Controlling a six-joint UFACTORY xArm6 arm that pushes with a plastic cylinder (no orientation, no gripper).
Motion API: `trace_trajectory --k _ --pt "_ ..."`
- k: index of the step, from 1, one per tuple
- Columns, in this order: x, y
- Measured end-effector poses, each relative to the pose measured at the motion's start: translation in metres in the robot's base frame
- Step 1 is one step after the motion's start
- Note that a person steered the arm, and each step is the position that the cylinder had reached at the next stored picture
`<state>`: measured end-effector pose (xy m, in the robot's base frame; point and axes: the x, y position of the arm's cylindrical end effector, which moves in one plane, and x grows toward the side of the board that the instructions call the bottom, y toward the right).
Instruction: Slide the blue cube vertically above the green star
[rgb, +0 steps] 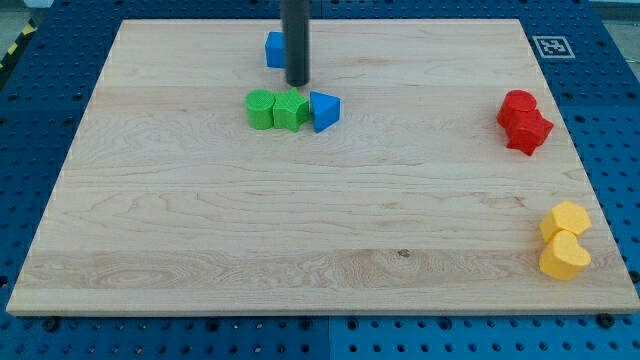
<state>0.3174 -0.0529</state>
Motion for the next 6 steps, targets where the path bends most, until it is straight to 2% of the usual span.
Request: trace_trajectory --k 1,4,5,6 --pt "-0.002 -0.049" --pt "-0.023 -0.077" --pt "-0.049 -0.11" --pt "-0.072 -0.096"
